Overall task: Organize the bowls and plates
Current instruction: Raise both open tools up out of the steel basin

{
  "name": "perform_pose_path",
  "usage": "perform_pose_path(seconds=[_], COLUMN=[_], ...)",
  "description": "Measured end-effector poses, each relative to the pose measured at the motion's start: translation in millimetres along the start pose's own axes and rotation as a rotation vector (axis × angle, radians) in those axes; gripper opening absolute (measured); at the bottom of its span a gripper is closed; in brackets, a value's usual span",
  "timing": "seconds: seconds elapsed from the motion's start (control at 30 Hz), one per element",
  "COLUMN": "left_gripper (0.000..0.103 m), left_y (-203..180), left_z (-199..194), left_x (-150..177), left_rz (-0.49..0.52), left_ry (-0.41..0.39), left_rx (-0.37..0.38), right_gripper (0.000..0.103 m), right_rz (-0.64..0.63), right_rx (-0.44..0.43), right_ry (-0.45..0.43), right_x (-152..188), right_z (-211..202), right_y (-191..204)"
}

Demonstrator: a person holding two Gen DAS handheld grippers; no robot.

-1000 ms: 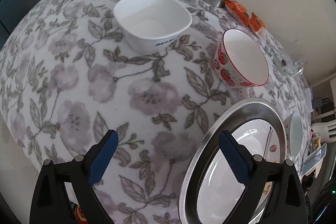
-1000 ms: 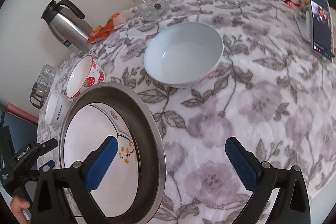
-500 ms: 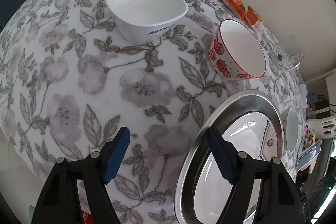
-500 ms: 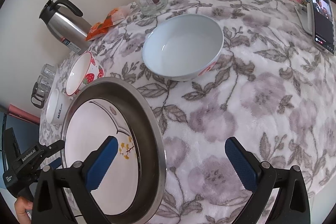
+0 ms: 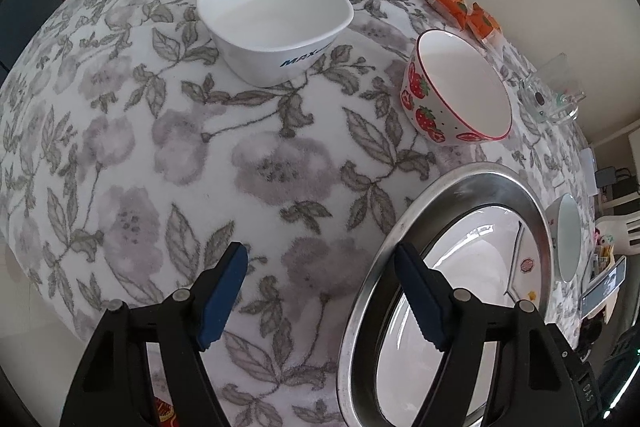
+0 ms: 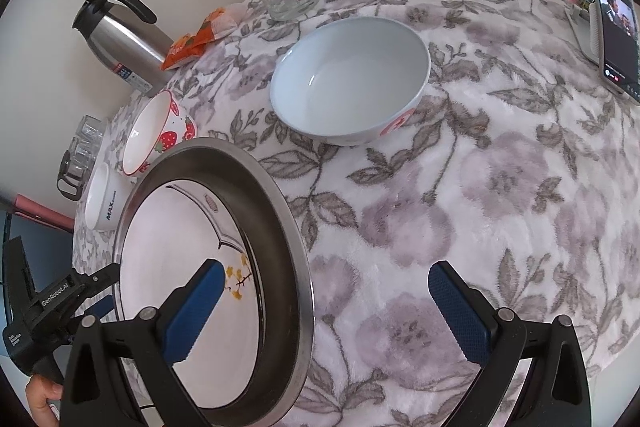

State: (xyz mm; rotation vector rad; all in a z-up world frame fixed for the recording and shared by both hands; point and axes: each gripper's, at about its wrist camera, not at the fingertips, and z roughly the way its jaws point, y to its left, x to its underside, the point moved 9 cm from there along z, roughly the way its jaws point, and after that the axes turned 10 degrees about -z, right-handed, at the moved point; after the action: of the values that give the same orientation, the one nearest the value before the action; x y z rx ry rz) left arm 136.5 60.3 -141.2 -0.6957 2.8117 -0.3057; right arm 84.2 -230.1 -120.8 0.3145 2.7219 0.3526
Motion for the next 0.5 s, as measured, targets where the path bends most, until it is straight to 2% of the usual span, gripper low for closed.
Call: perform_pose_path(seconds=[0.07, 0.17, 0.33, 0.37, 0.43, 0.47, 0.5], left_gripper=[0.077, 0.077, 0.076, 0.070, 0.057, 0.052, 0.049], left_y=[0.3, 0.6, -8.7, -12.2, -17.4, -19.9, -22.0], left_z=[0.5, -2.1, -6.3, -5.3, -2.9, -2.3, -2.1], left_x=[0.1, -0.8, 0.0, 1.7, 4.7, 6.1, 7.2], left_rz=[-0.011, -0.062, -0.042, -0.036, -0.037, -0.040, -0.042], left_ry=[0.007, 0.020, 0.011, 0.019, 0.039, 0.051, 0.061], left_rx=[0.009, 0.072, 0.109, 0.123, 0.153, 0.174, 0.192], right_gripper=[0.103, 0.101, 0.080, 0.076, 0.060, 0.056, 0.049], right_rz=[0.005, 0.004, 0.004, 0.004, 0.003, 0.003, 0.005], right_rx=[-0.001, -0.014, -0.051, -0.062, -0.078, -0.096, -0.113], right_ry=[-0.002, -0.007, 0.005, 0.009, 0.013, 0.015, 0.017], right_x=[-0.2, -0.9, 1.0, 1.8, 2.8, 3.1, 3.6], right_z=[-0.3, -0.7, 2.2, 3.3, 4.2, 4.8, 4.9], right_y=[-0.5, 0.8, 5.4, 6.4, 8.3, 10.0, 11.5])
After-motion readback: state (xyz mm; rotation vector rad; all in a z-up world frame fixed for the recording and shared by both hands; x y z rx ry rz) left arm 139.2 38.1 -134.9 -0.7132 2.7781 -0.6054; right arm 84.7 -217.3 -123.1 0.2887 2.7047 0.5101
